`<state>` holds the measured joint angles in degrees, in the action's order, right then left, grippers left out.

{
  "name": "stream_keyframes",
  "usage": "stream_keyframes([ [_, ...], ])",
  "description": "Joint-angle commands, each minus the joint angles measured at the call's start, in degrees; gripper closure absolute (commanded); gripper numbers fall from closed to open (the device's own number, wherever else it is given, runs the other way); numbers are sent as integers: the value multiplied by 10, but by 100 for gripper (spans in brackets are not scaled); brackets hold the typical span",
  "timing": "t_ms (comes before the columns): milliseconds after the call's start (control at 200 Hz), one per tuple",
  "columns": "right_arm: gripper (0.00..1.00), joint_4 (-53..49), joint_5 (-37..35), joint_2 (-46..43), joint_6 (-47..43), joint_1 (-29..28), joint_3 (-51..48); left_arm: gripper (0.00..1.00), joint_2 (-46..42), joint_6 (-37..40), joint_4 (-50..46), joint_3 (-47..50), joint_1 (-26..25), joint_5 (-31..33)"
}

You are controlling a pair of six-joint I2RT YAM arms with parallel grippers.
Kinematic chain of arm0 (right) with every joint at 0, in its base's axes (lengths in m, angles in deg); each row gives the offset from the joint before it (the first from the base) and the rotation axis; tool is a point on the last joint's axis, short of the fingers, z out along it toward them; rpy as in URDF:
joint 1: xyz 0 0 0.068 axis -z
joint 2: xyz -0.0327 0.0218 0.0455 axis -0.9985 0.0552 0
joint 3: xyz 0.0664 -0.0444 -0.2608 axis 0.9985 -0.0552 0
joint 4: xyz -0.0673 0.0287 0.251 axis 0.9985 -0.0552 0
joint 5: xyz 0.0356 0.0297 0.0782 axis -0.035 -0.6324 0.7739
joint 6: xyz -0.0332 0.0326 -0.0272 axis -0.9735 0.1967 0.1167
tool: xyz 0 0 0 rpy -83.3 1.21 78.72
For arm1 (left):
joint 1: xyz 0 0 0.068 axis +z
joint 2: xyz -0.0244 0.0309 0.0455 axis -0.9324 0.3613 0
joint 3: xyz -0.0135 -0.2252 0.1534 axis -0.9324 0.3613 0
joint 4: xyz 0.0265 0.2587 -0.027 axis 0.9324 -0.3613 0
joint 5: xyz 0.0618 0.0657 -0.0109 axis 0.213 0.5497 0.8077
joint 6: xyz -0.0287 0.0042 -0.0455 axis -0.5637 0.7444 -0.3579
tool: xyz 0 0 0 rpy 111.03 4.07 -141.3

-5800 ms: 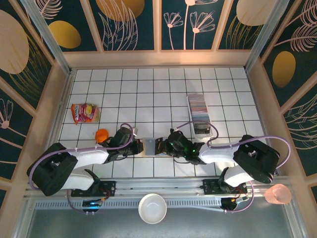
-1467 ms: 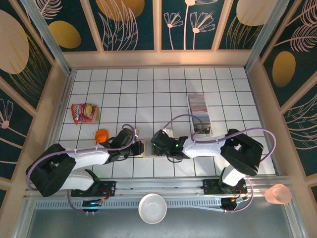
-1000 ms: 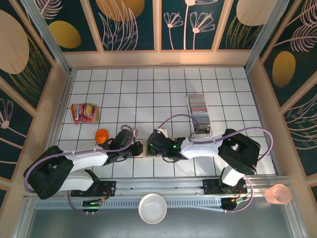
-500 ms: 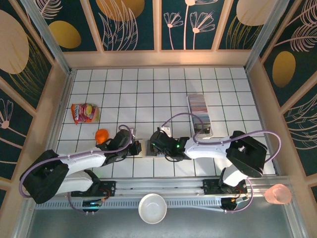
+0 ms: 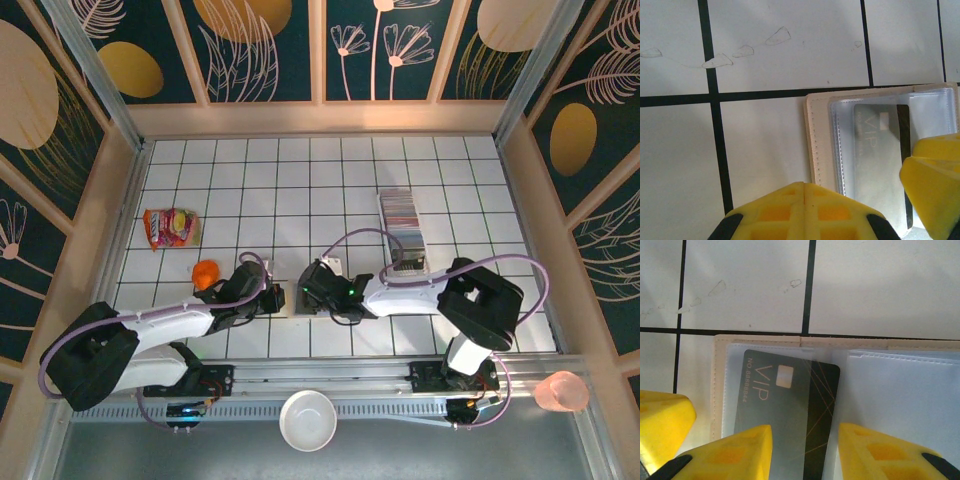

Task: Put the credit cards into the card holder
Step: Insert the credit card into the card slot.

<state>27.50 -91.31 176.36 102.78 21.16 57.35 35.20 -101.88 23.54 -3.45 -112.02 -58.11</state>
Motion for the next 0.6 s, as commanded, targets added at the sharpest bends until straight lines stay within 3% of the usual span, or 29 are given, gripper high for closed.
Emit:
stream_keyframes([
  [0,61,11,8,25,-3,2,22,100,6,-1,11,2,-3,-7],
  [596,64,38,25,53,-25,-5,61,100,27,-3,41,12,-3,-22],
])
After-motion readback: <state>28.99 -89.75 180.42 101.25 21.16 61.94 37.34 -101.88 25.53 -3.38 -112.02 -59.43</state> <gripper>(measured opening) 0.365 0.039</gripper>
